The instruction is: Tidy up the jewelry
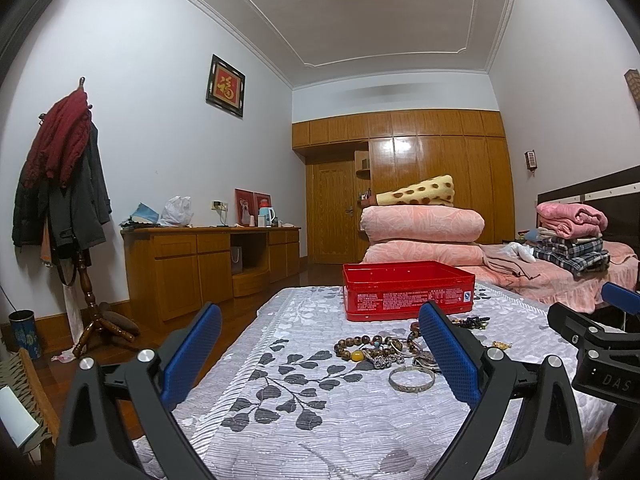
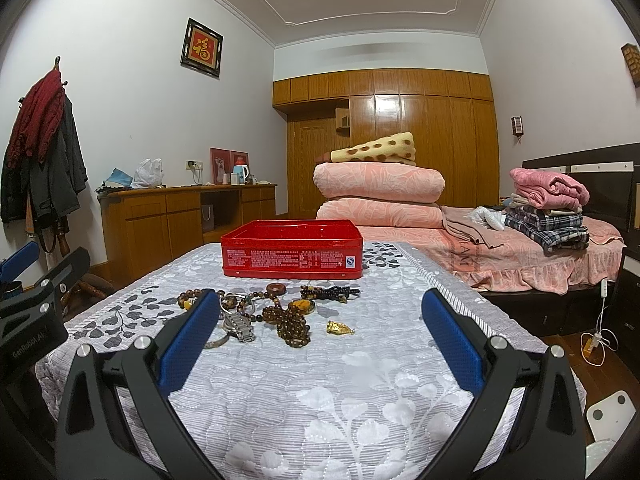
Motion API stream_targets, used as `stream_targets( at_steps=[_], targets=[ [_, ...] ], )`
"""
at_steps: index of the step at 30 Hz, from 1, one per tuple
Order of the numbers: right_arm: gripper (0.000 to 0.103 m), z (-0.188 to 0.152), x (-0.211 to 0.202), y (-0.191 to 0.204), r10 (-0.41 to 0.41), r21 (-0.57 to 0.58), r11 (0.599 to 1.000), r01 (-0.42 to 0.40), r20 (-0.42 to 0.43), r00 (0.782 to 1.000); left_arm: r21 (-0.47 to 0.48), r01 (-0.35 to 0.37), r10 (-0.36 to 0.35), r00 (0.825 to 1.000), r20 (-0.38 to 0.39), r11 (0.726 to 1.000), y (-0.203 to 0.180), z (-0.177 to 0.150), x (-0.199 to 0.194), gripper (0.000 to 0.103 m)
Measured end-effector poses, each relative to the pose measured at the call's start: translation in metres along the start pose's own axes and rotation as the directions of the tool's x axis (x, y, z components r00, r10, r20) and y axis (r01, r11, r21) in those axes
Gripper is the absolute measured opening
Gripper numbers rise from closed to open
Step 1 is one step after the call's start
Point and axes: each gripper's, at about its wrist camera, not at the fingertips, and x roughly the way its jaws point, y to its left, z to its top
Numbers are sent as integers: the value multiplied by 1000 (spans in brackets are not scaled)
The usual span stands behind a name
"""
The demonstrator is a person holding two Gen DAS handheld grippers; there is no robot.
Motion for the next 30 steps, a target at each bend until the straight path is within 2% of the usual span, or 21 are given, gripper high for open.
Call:
stream_targets(
  at_steps=[24,30],
  targets=[
    [98,-1,2,-1,-1,0,1000,1,-7,1000,-3,2,-2,1000,-3,1000,5,0,-1,97],
    [98,-8,13,-2,-3,7,1000,3,-53,999,-5,4,-4,999,-42,1000,12,-7,10,97]
  ],
)
